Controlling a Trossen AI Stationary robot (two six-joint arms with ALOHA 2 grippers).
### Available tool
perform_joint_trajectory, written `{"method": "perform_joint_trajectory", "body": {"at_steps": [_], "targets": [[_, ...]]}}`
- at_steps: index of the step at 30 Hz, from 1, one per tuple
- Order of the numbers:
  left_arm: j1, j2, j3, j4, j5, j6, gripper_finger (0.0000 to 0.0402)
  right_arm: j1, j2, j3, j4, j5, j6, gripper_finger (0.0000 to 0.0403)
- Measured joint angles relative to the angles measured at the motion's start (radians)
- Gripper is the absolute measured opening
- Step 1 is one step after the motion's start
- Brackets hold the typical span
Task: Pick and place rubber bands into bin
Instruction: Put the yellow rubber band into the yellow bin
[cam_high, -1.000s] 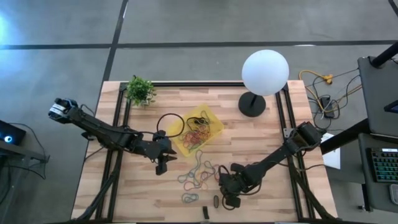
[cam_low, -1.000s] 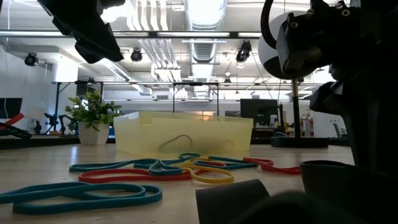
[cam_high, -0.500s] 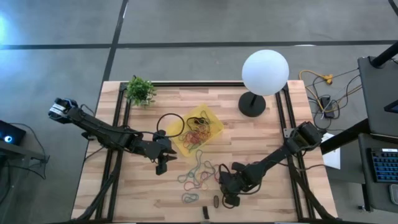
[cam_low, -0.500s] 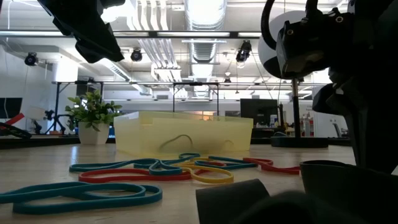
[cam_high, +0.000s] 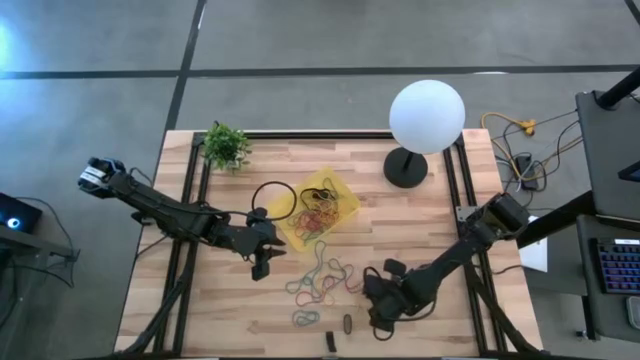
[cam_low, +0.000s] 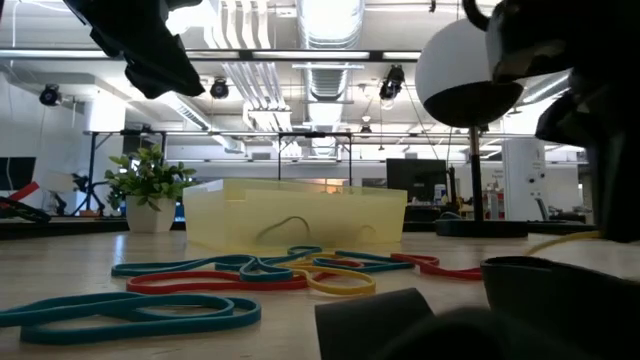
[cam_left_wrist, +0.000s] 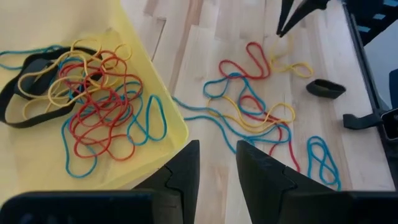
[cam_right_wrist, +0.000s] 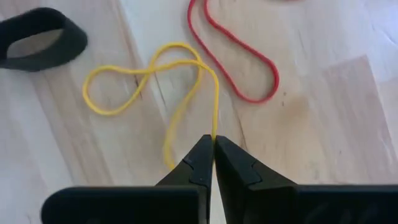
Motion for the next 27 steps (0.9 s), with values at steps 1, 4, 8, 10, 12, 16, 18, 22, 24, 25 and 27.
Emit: {"method": "perform_joint_trajectory", "body": {"at_steps": [1, 4, 8, 10, 12, 16, 18, 22, 24, 25, 27], "targets": [[0.0, 0.0, 0.0, 0.004, -0.002, 0.001, 0.0089, 0.002, -0.001, 0.0, -0.004, 0.007, 0.009, 0.0008], [0.0, 0.0, 0.0, 0.003, -0.004, 0.0, 0.0089, 0.011, -0.014, 0.005, 0.002, 0.039, 0.028, 0.0008], [0.0, 0.0, 0.0, 0.004, -0.013, 0.0, 0.0089, 0.017, -0.019, 0.006, 0.004, 0.076, 0.05, 0.0008], [0.0, 0.0, 0.0, 0.006, -0.014, 0.0, 0.0089, 0.018, -0.025, 0.012, 0.004, 0.102, 0.051, 0.0008], [0.0, 0.0, 0.0, 0.007, -0.014, 0.0, 0.0089, 0.019, -0.034, 0.021, 0.006, 0.138, 0.047, 0.0008], [0.0, 0.0, 0.0, 0.01, -0.021, 0.0, 0.0089, 0.018, -0.052, 0.041, 0.0, 0.228, 0.038, 0.0008], [0.0, 0.0, 0.0, 0.01, -0.024, 0.0, 0.0089, 0.018, -0.06, 0.058, -0.008, 0.276, 0.024, 0.0008], [0.0, 0.0, 0.0, 0.011, -0.036, 0.001, 0.0089, 0.015, -0.066, 0.099, -0.027, 0.347, -0.035, 0.0008], [0.0, 0.0, 0.0, 0.015, -0.048, 0.001, 0.0089, 0.011, -0.066, 0.123, -0.049, 0.376, -0.066, 0.0008], [0.0, 0.0, 0.0, 0.018, -0.051, 0.001, 0.0089, 0.007, -0.067, 0.136, -0.052, 0.391, -0.081, 0.0008], [0.001, 0.0, 0.0, 0.023, -0.055, 0.002, 0.0089, -0.001, -0.067, 0.162, -0.067, 0.426, -0.102, 0.0008]]}}
